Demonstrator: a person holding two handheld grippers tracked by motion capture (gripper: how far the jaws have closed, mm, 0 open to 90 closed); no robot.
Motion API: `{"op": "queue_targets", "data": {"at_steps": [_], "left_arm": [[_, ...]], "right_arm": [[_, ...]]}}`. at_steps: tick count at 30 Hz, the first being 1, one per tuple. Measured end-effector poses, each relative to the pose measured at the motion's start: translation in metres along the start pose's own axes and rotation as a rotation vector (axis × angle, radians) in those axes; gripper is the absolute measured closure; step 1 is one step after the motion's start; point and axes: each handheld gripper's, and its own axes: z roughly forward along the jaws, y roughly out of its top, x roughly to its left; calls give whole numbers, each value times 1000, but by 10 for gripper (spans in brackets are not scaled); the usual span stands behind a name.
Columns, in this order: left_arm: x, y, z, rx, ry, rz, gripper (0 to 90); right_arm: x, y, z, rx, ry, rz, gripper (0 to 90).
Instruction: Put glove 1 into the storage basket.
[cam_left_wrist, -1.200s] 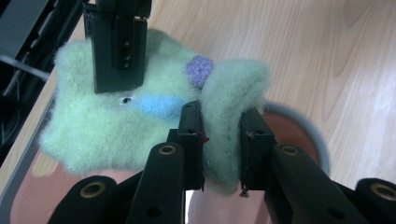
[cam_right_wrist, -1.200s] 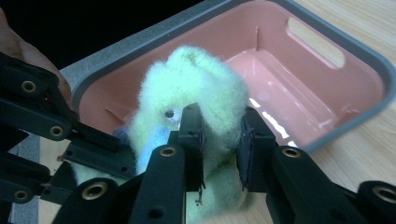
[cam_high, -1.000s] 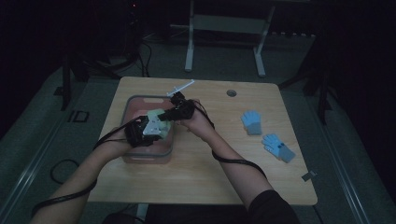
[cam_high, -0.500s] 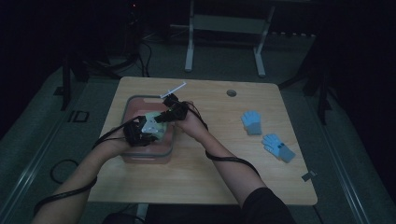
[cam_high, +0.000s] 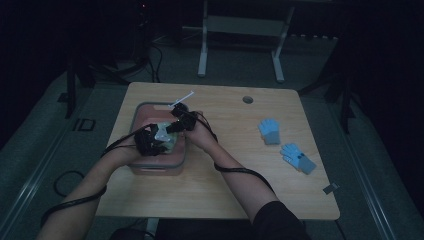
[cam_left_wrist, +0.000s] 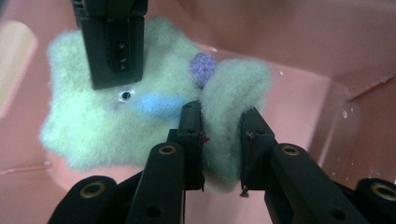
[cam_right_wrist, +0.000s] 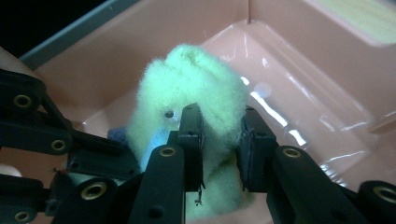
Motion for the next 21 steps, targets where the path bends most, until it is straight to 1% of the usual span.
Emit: {"op": "queue_targets", "data": {"at_steps": [1, 2, 4, 7, 8, 11, 12, 13, 15, 16, 17, 18, 19, 20, 21], "left_arm": [[0, 0, 1, 5, -3, 2, 746], [0, -1, 3, 12, -9, 3, 745], [1, -1, 5, 14, -25, -14, 742], [3, -1, 8, 32, -27, -23, 726], [3, -1, 8, 39, -29, -20, 713], [4, 0, 9, 53, -61, -27, 657], [5, 0, 9, 55, -67, -32, 639], [5, 0, 9, 60, -60, -39, 597], [5, 0, 7, 51, -53, -45, 527], [5, 0, 6, 47, -48, -50, 508], [5, 0, 6, 47, -48, -50, 465], [4, 1, 3, 43, -26, -64, 465], [5, 2, 1, 41, -28, -77, 374], [5, 2, 0, 38, -32, -98, 334], [5, 3, -1, 33, -37, -116, 260]], "right_arm": [[1, -1, 2, 13, -4, 0, 721], [1, -1, 3, 14, -9, -8, 706], [2, 0, 3, 14, -15, -2, 669], [3, 0, 1, 19, -32, -9, 611], [3, -1, 0, 17, -34, -11, 599], [2, -3, -6, 8, -32, -12, 587], [1, -5, -9, -3, -28, -10, 577], [1, -6, -12, -16, -16, -3, 572], [0, -10, -18, -29, -9, -1, 557], [1, -12, -21, -37, -5, -3, 550], [1, -12, -21, -37, -5, -3, 550], [1, -14, -24, -43, -4, -6, 539], [1, -17, -31, -57, 2, -1, 525], [1, -19, -35, -70, 7, -1, 514], [1, -20, -39, -76, 2, -4, 499]]}}
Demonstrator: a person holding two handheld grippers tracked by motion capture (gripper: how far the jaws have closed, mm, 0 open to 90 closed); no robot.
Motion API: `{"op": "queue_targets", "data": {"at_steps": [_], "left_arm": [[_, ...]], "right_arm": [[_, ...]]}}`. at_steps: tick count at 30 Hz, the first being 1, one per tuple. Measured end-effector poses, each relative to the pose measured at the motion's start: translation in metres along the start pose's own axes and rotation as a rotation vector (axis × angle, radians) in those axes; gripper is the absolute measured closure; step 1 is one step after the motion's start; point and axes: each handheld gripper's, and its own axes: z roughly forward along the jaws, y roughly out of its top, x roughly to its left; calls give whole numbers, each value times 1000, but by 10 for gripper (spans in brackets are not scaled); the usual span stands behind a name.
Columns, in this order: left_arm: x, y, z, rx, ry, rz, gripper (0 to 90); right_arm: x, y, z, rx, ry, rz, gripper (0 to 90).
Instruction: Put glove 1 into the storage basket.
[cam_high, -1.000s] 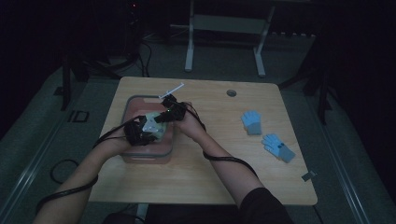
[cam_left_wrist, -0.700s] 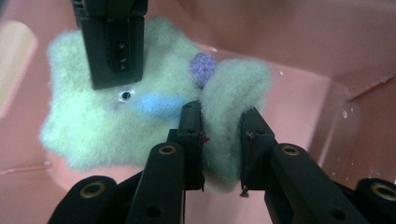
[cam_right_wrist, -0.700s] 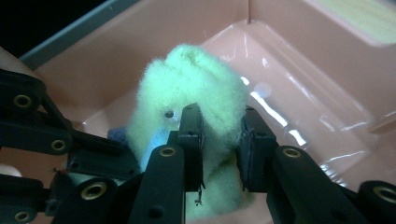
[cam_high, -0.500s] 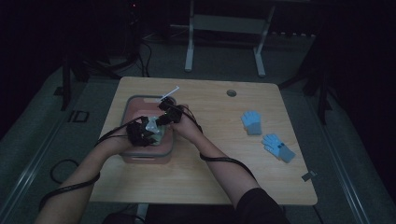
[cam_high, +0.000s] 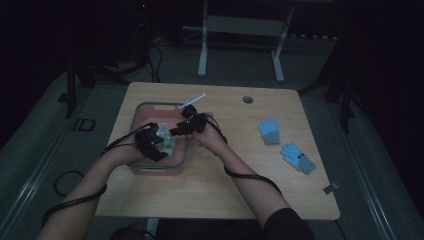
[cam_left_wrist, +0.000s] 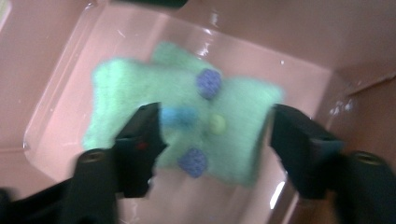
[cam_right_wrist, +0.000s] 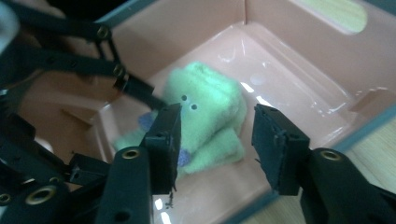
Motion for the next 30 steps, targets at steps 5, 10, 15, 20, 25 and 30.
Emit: {"op": "queue_targets", "data": {"at_steps": [5, 10, 15, 20, 25, 30], "left_arm": [[0, 4, -8, -44, 5, -37, 146], [-6, 17, -17, -128, 24, -55, 76], [-16, 32, -21, -172, -11, -66, 25], [-27, 46, -19, -192, -19, -35, 23], [-34, 56, -18, -225, -32, -29, 24], [-42, 65, -14, -236, -58, -16, 24]], "right_arm": [[3, -6, -19, -26, -8, -13, 419], [0, -14, -36, -49, -5, 6, 335], [-4, -26, -50, -58, 11, 9, 246], [-10, -40, -62, -66, 7, 10, 226], [-18, -52, -76, -82, -21, 13, 225], [-26, -64, -92, -110, -57, 5, 224]]}}
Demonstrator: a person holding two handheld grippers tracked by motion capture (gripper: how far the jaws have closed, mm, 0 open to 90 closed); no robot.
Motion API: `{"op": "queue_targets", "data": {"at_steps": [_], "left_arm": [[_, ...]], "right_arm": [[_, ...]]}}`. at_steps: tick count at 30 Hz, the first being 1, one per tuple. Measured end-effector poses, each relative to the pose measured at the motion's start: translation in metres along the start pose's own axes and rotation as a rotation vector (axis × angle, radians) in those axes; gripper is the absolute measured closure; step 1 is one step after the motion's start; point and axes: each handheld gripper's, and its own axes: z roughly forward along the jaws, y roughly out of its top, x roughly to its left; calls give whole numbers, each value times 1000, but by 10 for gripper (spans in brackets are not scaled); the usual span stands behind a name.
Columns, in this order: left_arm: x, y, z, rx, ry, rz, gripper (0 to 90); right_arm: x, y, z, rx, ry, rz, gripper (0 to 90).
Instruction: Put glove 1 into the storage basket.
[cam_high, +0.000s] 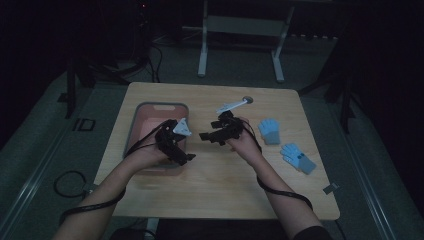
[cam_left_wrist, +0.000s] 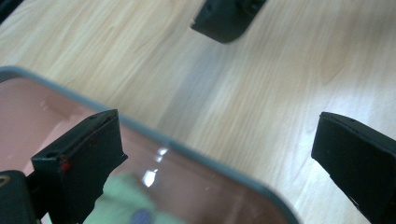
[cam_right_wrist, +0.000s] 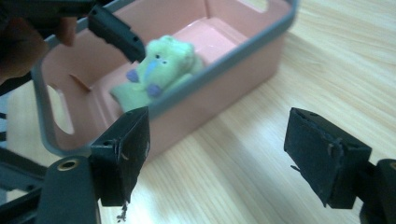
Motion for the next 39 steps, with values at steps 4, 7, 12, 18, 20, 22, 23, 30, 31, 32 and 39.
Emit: {"op": "queue_targets", "data": {"at_steps": [4, 7, 12, 18, 20, 22, 23, 30, 31, 32, 39], "left_arm": [[-10, 10, 5, 3, -31, 31, 24], [-17, 17, 9, -16, -46, 36, 24], [-28, 26, 20, -38, -92, 65, 23], [-43, 34, 33, -31, -110, 98, 24], [-49, 36, 36, -43, -118, 104, 24], [-56, 38, 41, -46, -119, 110, 24], [-59, 38, 44, -47, -121, 106, 24], [-70, 39, 60, -34, -153, 85, 24], [-70, 39, 60, -34, -153, 85, 24], [-73, 37, 63, -40, -155, 82, 24], [-82, 26, 81, -26, -158, 72, 24]], "right_arm": [[-7, -9, -14, -36, -55, -23, 185], [-12, -16, -24, -40, -59, -7, 184], [-19, -33, -41, -35, -91, 18, 158], [-24, -50, -55, -25, -103, 45, 135], [-26, -55, -59, -31, -104, 66, 136], [-27, -60, -62, -38, -108, 73, 135], [-28, -63, -63, -43, -110, 75, 133], [-30, -82, -72, -49, -145, 43, 204], [-30, -82, -72, -49, -145, 43, 204], [-32, -89, -76, -56, -152, 55, 220], [-40, -109, -86, -48, -196, 58, 266]]}}
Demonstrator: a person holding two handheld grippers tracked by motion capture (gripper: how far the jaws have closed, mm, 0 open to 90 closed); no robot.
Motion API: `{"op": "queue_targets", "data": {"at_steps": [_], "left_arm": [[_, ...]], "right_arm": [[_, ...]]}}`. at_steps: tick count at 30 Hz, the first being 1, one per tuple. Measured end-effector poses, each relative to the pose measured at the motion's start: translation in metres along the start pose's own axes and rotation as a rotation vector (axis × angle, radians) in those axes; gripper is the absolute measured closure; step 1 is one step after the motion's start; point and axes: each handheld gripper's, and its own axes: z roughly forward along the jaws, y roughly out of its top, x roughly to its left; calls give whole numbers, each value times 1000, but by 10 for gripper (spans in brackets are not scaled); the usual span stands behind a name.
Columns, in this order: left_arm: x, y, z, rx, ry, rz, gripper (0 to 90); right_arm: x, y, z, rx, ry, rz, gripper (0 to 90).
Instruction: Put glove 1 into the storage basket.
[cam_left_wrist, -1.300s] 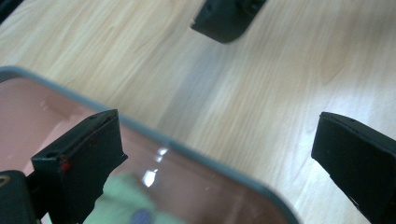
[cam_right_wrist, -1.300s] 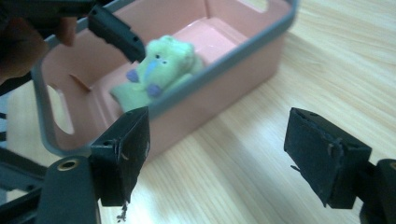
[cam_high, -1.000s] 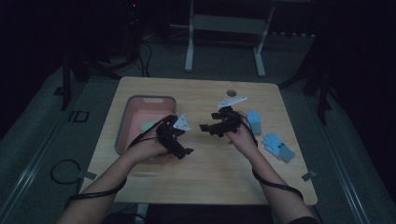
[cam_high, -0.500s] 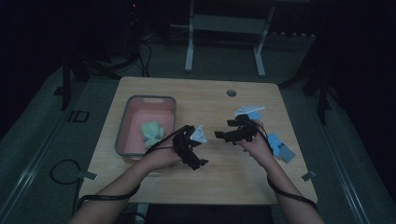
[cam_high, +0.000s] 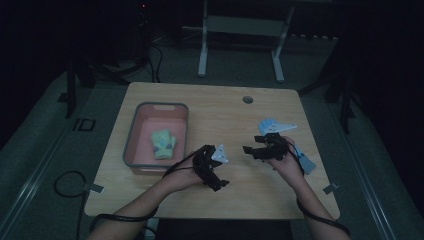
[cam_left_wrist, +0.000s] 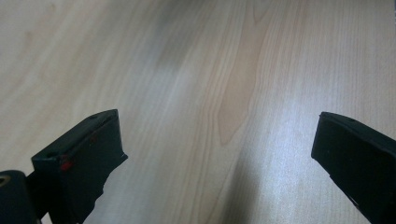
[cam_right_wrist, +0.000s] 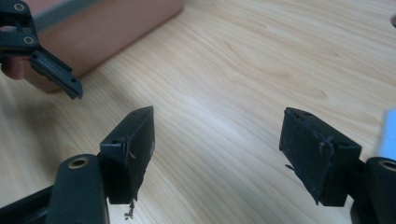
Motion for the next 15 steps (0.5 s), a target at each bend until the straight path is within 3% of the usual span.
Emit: {"op": "queue_targets", "data": {"at_steps": [3, 8, 12, 13, 15], "left_arm": [[-3, -5, 5, -13, -8, -19, 24], [-8, -16, 13, -26, 17, -32, 24], [-11, -25, 16, -32, 7, -51, 24], [-12, -31, 16, -40, 1, -71, 24], [-14, -36, 17, -41, 21, -79, 24]], "right_arm": [[-4, -8, -3, 5, -1, 10, 298], [-11, -20, -9, 13, -15, 19, 315], [-16, -28, -14, 23, -44, 25, 325], [-17, -30, -16, 28, -46, 28, 357], [-20, -32, -18, 36, -43, 40, 367]]}}
